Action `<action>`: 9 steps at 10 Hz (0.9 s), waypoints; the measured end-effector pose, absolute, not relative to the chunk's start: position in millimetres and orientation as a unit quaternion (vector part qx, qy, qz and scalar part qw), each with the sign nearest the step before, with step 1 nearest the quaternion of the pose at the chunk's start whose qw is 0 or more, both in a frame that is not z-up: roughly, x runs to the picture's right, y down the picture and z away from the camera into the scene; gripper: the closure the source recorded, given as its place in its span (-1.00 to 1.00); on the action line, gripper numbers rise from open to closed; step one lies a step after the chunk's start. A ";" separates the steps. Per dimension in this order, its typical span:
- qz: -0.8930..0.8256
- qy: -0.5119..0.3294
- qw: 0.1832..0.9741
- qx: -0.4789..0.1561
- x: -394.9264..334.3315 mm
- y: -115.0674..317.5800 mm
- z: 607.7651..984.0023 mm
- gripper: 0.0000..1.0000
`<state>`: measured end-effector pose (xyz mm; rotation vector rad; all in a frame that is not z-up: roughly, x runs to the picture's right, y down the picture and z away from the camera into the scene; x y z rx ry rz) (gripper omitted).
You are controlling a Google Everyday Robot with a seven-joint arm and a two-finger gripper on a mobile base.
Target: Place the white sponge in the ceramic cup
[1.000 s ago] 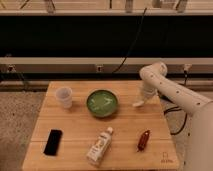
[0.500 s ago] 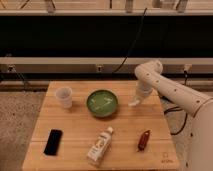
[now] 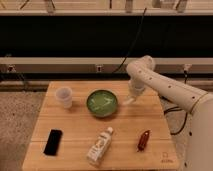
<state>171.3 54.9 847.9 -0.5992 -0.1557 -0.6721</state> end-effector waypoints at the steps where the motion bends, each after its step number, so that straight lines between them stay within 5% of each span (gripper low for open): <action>1: -0.330 -0.074 0.896 -0.288 166.9 52.9 846.3 1.00; 9: -0.397 -0.068 0.875 -0.269 90.3 22.0 827.3 1.00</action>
